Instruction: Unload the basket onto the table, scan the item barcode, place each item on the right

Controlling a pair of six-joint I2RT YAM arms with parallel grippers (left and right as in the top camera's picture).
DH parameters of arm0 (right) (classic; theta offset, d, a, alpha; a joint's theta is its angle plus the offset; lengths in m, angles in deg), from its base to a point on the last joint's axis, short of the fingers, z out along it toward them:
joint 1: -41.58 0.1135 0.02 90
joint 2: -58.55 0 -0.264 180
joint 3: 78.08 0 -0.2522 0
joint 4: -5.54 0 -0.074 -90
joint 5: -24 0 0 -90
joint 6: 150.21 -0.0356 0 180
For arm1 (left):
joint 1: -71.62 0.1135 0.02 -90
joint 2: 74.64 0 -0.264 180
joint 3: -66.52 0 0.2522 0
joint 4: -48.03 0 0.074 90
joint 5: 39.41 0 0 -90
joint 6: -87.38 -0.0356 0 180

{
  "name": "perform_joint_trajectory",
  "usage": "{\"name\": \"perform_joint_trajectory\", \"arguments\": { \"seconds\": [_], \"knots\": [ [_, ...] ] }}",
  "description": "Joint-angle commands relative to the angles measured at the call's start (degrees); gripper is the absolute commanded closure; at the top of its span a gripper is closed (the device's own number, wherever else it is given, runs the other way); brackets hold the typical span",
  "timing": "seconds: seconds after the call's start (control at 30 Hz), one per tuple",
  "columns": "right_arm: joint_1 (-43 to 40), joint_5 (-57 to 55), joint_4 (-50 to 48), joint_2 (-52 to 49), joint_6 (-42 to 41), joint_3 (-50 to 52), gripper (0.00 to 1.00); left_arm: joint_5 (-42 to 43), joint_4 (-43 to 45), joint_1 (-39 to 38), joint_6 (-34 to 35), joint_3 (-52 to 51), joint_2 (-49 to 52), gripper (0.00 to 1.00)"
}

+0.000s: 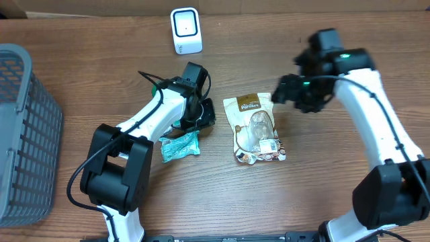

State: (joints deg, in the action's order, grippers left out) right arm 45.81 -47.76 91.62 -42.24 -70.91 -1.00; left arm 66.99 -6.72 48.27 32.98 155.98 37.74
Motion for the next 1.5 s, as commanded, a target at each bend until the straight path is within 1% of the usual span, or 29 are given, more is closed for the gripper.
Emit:
{"name": "perform_joint_trajectory", "arguments": {
  "seconds": [0.0, 0.2, 0.37, 0.47, 0.53, 0.6, 0.63, 0.7, 0.8, 0.9, 0.93, 1.0, 1.13, 1.3, 1.47],
  "knots": [
    [-2.8, 3.5, 0.6, -2.1, 5.2, -0.6, 0.31, 2.3, 0.7, -2.3, -5.3, 0.7, 0.8, 0.96],
    [-4.6, 4.2, -4.2, -3.0, 5.3, 4.8, 0.31, 2.2, 1.3, -5.8, -5.7, 3.4, 0.8, 0.96],
    [-4.6, 8.5, -7.7, -3.0, 6.5, 9.9, 0.32, 0.9, 1.4, -7.5, -5.6, 4.7, 0.8, 0.96],
    [-2.0, 12.3, -10.3, -3.0, 6.5, 13.0, 0.41, 1.0, -0.2, -4.9, -5.8, 6.8, 0.7, 0.96],
    [0.5, 13.2, -11.6, -3.0, 5.7, 14.0, 0.47, 1.0, -3.0, -2.7, -7.1, 9.2, 0.7, 0.96],
    [3.6, 13.4, -13.6, -3.0, 3.5, 15.0, 0.51, 1.0, -7.8, 0.0, -9.9, 12.8, 0.7, 0.96],
    [6.3, 13.4, -15.7, -3.0, 1.0, 16.0, 0.52, 0.9, -11.1, 1.4, -12.4, 15.3, 0.7, 0.96],
    [10.6, 13.4, -18.9, -3.0, -2.4, 17.2, 0.52, 0.0, -16.5, 3.4, -15.4, 19.5, 0.7, 0.96],
    [16.9, 13.4, -21.7, -3.0, -6.3, 17.7, 0.52, -3.2, -24.6, 5.2, -16.4, 26.4, 0.7, 0.96],
    [22.7, 12.4, -23.2, -3.0, -9.9, 17.7, 0.51, -3.5, -27.8, 6.4, -16.3, 31.1, 0.7, 0.96],
    [23.6, 11.4, -23.3, -3.0, -10.8, 17.7, 0.51, -3.5, -28.2, 6.6, -16.3, 32.2, 0.7, 0.96],
    [27.3, 6.7, -22.8, -3.2, -14.5, 18.1, 0.45, -3.5, -28.6, 7.0, -16.4, 33.9, 0.7, 0.96],
    [29.6, 4.3, -22.7, -3.2, -18.9, 20.4, 0.44, -3.6, -28.7, 7.0, -16.4, 33.8, 0.8, 0.96],
    [28.5, 1.6, -19.8, -3.2, -21.0, 23.3, 0.44, -5.6, -28.9, 6.8, -16.4, 33.4, 0.8, 0.96],
    [24.7, -6.4, -13.0, -3.2, -20.8, 23.7, 0.43, -5.7, -28.9, 6.8, -16.3, 33.4, 0.8, 0.96]
  ]
}}
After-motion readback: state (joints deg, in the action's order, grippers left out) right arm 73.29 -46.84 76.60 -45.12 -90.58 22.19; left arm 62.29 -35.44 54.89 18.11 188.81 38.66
